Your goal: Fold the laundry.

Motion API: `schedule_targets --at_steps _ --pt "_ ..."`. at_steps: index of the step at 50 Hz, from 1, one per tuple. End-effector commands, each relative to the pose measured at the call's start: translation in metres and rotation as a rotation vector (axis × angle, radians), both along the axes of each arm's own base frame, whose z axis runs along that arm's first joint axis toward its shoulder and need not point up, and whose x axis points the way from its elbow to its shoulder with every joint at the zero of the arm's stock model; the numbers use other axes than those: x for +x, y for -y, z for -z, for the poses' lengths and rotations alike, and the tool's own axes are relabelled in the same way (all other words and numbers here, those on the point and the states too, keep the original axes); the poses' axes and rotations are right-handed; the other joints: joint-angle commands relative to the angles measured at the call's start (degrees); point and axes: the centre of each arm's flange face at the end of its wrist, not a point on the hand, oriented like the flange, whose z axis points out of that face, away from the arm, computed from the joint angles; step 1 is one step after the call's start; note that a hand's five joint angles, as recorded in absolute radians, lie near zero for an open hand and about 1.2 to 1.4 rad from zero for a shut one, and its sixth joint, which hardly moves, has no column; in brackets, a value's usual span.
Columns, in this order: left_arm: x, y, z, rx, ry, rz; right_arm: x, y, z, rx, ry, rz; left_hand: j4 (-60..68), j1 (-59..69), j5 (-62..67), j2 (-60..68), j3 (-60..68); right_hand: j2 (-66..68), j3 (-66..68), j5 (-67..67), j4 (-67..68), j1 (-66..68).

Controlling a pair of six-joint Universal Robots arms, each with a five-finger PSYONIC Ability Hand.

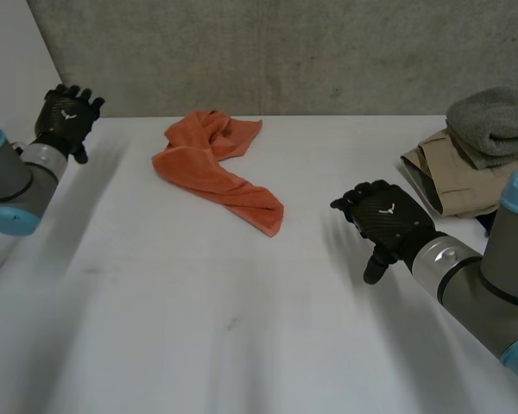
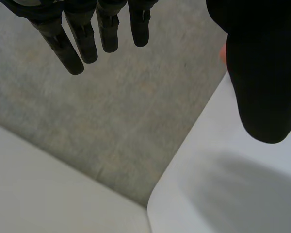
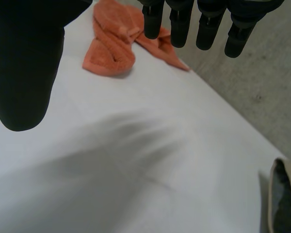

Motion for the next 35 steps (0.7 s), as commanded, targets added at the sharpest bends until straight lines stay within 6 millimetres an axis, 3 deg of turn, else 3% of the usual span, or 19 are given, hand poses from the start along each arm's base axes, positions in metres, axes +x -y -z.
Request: schedule_targets --at_steps 1,6,9,22,29,35 --pt "-0.045 -0.022 -0.003 0.103 -0.014 0.117 -0.004 0.003 0.001 0.046 -0.008 0.05 -1.0 -0.54 -2.14 -1.3 -1.22 -1.89 -1.78 -2.77 -1.67 -2.92" --pt "-0.087 -0.048 0.008 0.27 -0.037 0.229 -0.005 0.004 0.006 0.061 -0.018 0.065 8.72 9.18 7.58 8.42 8.5 -1.89 -1.78 -2.77 -1.67 -2.92" --pt "-0.102 -0.053 0.011 0.292 -0.038 0.243 -0.006 0.004 0.008 0.065 -0.019 0.066 11.28 11.74 10.14 10.98 11.06 -1.89 -1.78 -2.77 -1.67 -2.92" --pt "-0.156 -0.067 0.018 0.134 0.094 0.255 -0.006 0.003 0.006 0.062 -0.011 0.067 15.32 15.78 14.18 15.02 15.1 -1.89 -1.78 -2.77 -1.67 -2.92" --pt "-0.165 -0.072 0.038 0.048 0.299 0.26 -0.006 0.004 0.007 0.061 -0.015 0.067 17.68 18.14 16.54 17.38 17.46 -1.89 -1.78 -2.77 -1.67 -2.92" --pt "-0.171 -0.076 0.042 0.039 0.309 0.293 -0.006 0.004 0.008 0.058 -0.024 0.063 17.68 18.14 16.54 17.38 17.46 -1.89 -1.78 -2.77 -1.67 -2.92"
